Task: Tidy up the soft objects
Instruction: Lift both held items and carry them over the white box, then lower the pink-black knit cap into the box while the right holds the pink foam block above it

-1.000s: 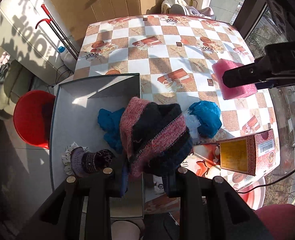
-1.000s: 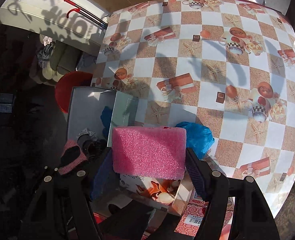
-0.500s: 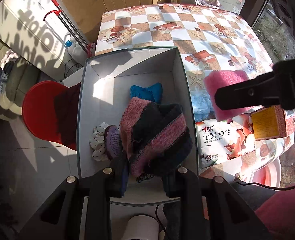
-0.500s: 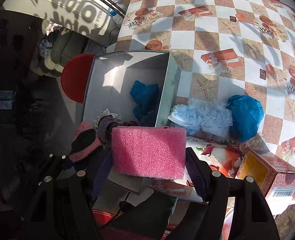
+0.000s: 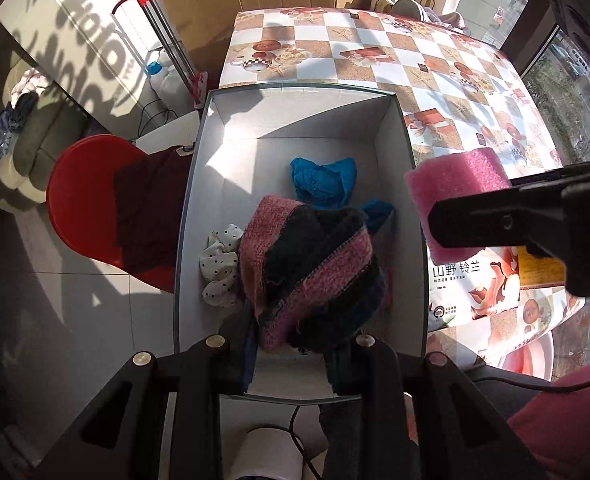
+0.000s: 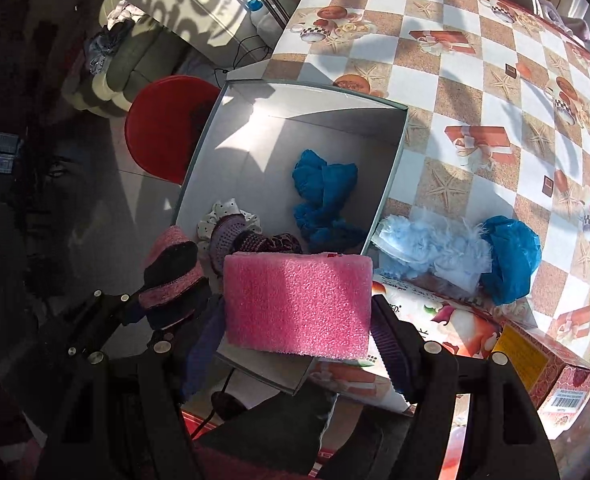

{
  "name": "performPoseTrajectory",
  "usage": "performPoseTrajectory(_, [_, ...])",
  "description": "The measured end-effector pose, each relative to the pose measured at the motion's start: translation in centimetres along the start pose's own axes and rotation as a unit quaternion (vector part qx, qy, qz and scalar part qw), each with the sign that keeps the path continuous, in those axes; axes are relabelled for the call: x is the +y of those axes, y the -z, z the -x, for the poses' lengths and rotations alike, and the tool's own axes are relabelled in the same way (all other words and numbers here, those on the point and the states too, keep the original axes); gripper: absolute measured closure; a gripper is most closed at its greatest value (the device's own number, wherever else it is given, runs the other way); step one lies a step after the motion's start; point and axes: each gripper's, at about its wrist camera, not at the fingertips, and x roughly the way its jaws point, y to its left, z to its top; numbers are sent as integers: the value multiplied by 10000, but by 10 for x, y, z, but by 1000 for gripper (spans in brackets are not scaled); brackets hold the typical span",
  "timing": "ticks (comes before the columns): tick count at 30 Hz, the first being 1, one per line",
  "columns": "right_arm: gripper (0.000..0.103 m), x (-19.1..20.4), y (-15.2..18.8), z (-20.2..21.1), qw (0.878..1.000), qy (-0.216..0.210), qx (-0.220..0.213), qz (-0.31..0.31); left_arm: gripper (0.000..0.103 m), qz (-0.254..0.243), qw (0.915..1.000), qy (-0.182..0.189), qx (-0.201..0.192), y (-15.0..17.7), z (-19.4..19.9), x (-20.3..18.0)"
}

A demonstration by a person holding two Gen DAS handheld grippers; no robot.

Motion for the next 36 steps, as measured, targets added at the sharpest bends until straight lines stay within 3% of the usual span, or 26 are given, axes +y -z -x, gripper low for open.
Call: performPoseTrajectory(36, [30, 1, -3, -8, 9999, -49, 94, -56, 73, 60, 9999, 56, 133, 3, -9, 5])
